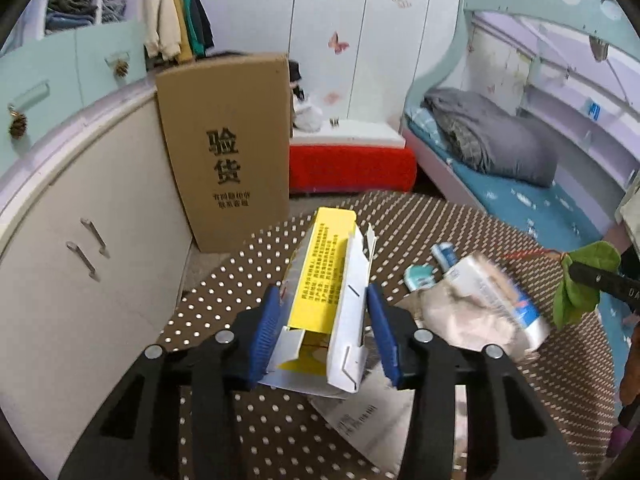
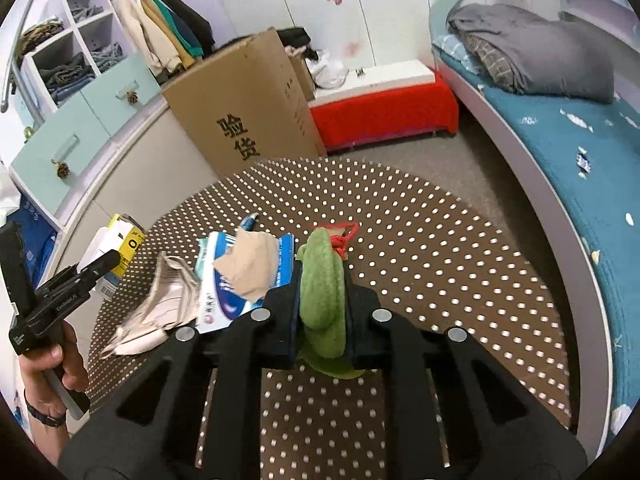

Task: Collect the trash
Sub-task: 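Grasp the yellow-white box with left tool while right tool grasps green plush, then carry the box and green plush to the bin and release both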

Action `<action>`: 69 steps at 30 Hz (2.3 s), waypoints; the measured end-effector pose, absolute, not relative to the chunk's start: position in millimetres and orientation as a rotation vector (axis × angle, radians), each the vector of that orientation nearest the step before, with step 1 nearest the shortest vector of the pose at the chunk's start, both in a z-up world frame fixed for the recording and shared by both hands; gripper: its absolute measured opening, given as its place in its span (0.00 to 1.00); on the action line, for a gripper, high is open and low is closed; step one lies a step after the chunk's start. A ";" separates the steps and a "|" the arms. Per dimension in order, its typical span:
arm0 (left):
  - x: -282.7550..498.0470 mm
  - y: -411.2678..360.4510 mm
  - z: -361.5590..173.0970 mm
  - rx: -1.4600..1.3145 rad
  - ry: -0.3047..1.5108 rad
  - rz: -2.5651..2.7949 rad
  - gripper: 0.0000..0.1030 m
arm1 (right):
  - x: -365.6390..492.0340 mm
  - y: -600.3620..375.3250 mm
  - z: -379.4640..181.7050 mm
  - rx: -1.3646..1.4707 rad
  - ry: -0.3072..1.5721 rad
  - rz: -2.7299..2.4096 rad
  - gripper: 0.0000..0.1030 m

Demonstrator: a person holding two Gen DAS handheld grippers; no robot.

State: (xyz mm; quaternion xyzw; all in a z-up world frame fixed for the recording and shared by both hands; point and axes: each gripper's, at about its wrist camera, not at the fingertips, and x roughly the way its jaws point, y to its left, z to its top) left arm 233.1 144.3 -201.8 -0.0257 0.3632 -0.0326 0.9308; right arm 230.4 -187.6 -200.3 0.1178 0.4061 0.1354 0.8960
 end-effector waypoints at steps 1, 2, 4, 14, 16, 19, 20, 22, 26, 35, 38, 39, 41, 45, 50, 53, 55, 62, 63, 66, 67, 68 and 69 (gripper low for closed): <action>225.2 142.4 -193.1 -0.061 0.722 -0.066 0.43 | 224.9 -191.0 -194.4 0.245 0.828 0.281 0.16; 220.5 139.9 -186.8 -0.065 0.707 -0.067 0.43 | 219.1 -194.5 -188.1 0.247 0.814 0.282 0.16; 208.6 133.4 -172.7 -0.069 0.674 -0.070 0.43 | 210.1 -198.8 -176.5 0.244 0.789 0.280 0.16; 153.9 71.5 -115.8 -0.105 0.560 -0.189 0.43 | 163.8 -236.1 -122.0 0.245 0.664 0.273 0.16; 148.6 58.5 -110.5 -0.109 0.553 -0.214 0.43 | 154.9 -246.2 -112.9 0.254 0.641 0.269 0.16; 141.1 33.0 -102.5 -0.117 0.546 -0.267 0.43 | 141.6 -263.4 -99.6 0.271 0.606 0.263 0.16; 139.8 26.5 -100.8 -0.118 0.545 -0.278 0.43 | 137.7 -269.3 -96.3 0.275 0.596 0.259 0.16; 137.4 10.7 -96.9 -0.122 0.546 -0.307 0.43 | 128.9 -283.0 -89.8 0.288 0.575 0.248 0.16; 135.3 -28.2 -91.5 -0.117 0.548 -0.374 0.43 | 114.7 -314.4 -80.2 0.307 0.538 0.206 0.16; 134.9 -131.9 -101.4 -0.079 0.609 -0.527 0.43 | 90.9 -406.2 -99.9 0.397 0.541 0.045 0.16; 136.9 -169.3 -113.1 -0.051 0.648 -0.577 0.43 | 87.1 -431.1 -117.0 0.417 0.568 -0.012 0.16; 138.0 -182.2 -117.9 -0.040 0.664 -0.593 0.43 | 87.1 -439.0 -123.3 0.429 0.581 -0.029 0.16; 139.5 -204.2 -128.3 -0.026 0.695 -0.623 0.43 | 87.9 -457.8 -139.6 0.451 0.609 -0.069 0.16; 149.0 -245.2 -150.8 0.008 0.760 -0.662 0.43 | 91.4 -481.3 -167.7 0.492 0.657 -0.113 0.16; 165.9 -285.4 -183.1 0.057 0.839 -0.675 0.43 | 99.6 -500.6 -208.4 0.536 0.724 -0.147 0.16; 177.3 -304.9 -201.0 0.079 0.884 -0.676 0.43 | 108.6 -509.8 -227.5 0.556 0.757 -0.158 0.16; 184.8 -318.6 -214.4 0.097 0.914 -0.678 0.43 | 114.6 -515.1 -241.8 0.566 0.783 -0.170 0.16; 209.2 -349.6 -259.5 0.170 1.023 -0.686 0.43 | 138.0 -527.4 -295.4 0.623 0.883 -0.191 0.16; 211.9 -354.4 -265.7 0.183 1.043 -0.695 0.44 | 141.8 -528.1 -304.7 0.632 0.899 -0.191 0.17; 218.1 -364.6 -283.5 0.242 1.097 -0.699 0.52 | 154.6 -530.2 -332.5 0.667 0.948 -0.185 0.19; 219.4 -367.0 -287.4 0.254 1.110 -0.697 0.66 | 157.3 -530.7 -340.1 0.682 0.964 -0.183 0.23; 219.8 -367.6 -289.7 0.264 1.111 -0.686 0.74 | 159.3 -532.5 -350.4 0.708 0.979 -0.185 0.40; 220.5 -366.7 -289.4 0.271 1.098 -0.667 0.84 | 159.2 -533.8 -356.4 0.724 0.980 -0.191 0.53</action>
